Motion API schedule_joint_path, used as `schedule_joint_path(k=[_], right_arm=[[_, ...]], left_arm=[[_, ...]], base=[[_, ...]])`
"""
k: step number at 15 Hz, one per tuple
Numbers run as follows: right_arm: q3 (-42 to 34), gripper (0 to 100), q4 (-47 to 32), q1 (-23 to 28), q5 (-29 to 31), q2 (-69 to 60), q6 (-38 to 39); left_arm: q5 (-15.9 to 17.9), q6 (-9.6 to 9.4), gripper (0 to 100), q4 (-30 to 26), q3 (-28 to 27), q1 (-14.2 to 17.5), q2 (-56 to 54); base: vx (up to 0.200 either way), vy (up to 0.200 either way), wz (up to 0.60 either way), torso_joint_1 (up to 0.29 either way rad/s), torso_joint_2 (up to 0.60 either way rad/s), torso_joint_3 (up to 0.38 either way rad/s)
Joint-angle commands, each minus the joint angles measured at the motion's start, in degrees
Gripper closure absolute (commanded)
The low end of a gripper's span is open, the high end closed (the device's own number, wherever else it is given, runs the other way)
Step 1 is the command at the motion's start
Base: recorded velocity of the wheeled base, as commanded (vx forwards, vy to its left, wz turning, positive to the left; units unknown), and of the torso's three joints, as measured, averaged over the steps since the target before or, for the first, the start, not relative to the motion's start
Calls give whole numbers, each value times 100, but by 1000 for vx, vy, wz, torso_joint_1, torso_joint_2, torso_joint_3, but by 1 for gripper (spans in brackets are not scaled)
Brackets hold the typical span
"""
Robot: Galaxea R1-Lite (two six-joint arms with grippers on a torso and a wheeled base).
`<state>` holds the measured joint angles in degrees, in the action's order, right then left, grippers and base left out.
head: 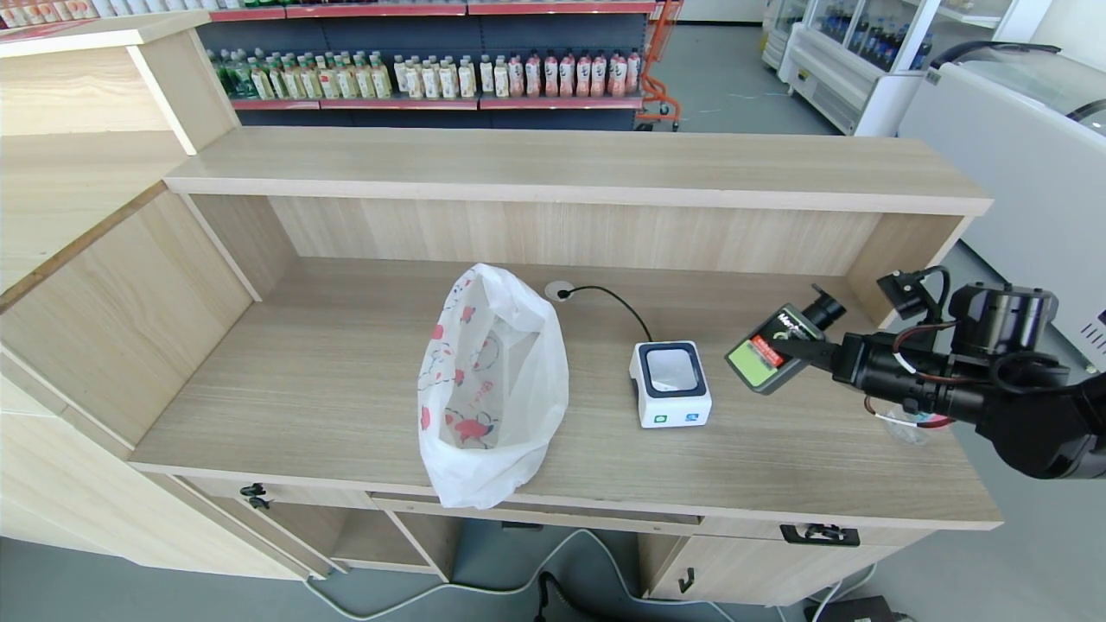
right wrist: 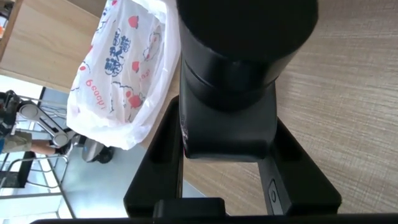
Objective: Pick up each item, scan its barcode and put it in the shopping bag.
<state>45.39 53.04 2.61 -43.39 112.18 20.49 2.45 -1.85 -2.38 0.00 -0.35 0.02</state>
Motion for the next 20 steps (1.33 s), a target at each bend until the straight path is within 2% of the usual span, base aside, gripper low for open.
schedule_joint_path(k=[1, 5, 9, 20], right_arm=[[5, 100, 4, -32, -56, 41, -1], [49, 100, 136, -138, -109, 173, 25], [41, 100, 778, -226, -82, 419, 324], [76, 100, 1024, -235, -82, 595, 324]], left_arm=[[1, 1, 0, 0, 0, 0, -2], [1, 1, 0, 0, 0, 0, -2], [1, 1, 0, 0, 0, 0, -2], [1, 1, 0, 0, 0, 0, -2]], base=[[0, 0, 0, 0, 0, 0], [0, 0, 0, 0, 0, 0], [0, 0, 0, 0, 0, 0], [0, 0, 0, 0, 0, 0]])
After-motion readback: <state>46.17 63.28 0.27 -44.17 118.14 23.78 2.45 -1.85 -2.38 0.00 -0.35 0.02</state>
